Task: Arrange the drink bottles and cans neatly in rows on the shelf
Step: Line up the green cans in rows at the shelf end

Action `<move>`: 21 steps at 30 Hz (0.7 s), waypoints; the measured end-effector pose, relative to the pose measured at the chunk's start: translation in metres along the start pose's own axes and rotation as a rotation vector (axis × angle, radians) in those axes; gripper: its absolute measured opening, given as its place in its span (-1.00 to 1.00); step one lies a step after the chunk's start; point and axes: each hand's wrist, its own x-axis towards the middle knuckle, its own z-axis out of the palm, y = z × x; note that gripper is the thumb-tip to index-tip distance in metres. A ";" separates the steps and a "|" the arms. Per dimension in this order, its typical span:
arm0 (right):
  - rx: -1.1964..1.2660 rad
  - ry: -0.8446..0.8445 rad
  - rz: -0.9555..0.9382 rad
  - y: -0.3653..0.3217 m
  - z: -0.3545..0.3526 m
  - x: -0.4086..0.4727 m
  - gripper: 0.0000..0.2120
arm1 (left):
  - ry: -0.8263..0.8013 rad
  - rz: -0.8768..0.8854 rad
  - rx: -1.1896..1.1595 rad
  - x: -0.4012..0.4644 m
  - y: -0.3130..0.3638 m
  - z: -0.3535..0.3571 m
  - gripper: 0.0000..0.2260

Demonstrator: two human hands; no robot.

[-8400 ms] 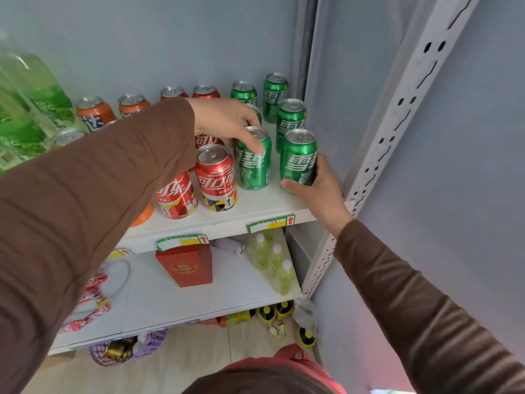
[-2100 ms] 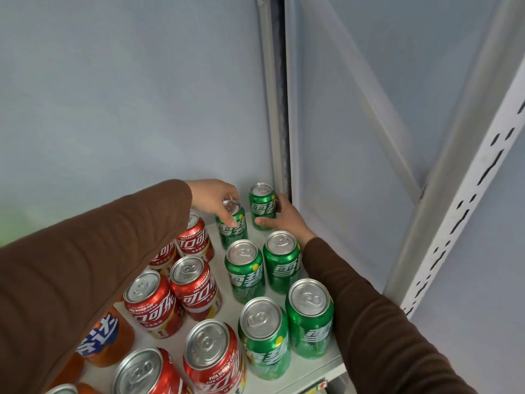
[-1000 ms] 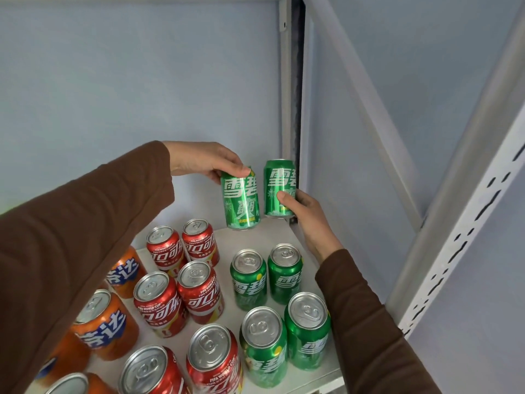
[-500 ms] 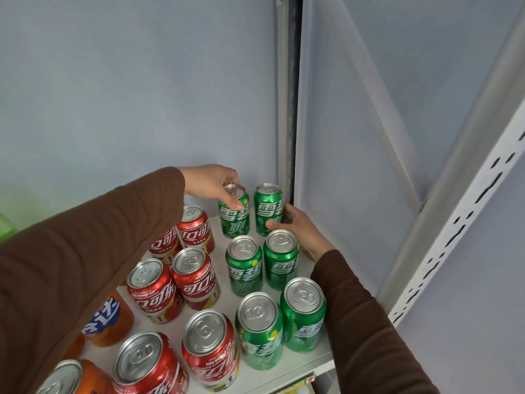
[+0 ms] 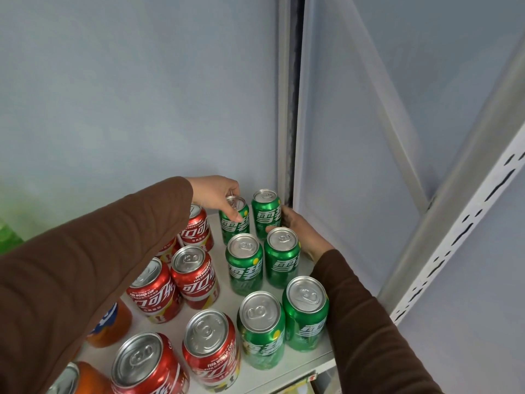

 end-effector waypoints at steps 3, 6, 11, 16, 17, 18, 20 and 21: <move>-0.025 -0.014 -0.006 -0.001 0.000 0.000 -0.40 | 0.014 0.001 0.003 0.000 0.003 0.002 -0.48; -0.036 -0.028 -0.015 -0.002 0.000 -0.001 -0.36 | 0.015 0.001 0.003 0.001 0.004 0.004 -0.49; -0.051 -0.069 -0.008 -0.003 -0.001 0.000 -0.31 | -0.002 -0.015 0.026 0.001 0.007 0.003 -0.50; -0.087 -0.057 0.010 -0.016 -0.003 -0.010 -0.25 | -0.010 -0.029 0.026 -0.004 0.009 0.003 -0.36; -0.101 -0.042 0.010 -0.019 -0.004 -0.014 -0.22 | -0.010 -0.039 0.024 -0.007 0.010 0.003 -0.31; -0.097 -0.022 0.003 -0.023 -0.005 -0.018 -0.20 | -0.008 -0.042 0.016 -0.010 0.008 0.003 -0.27; -0.092 0.045 -0.006 -0.029 -0.007 -0.026 -0.19 | 0.015 -0.052 -0.030 -0.015 0.004 0.003 -0.23; -0.100 0.072 -0.018 -0.036 -0.007 -0.032 -0.20 | 0.037 -0.049 -0.057 -0.021 0.003 0.002 -0.23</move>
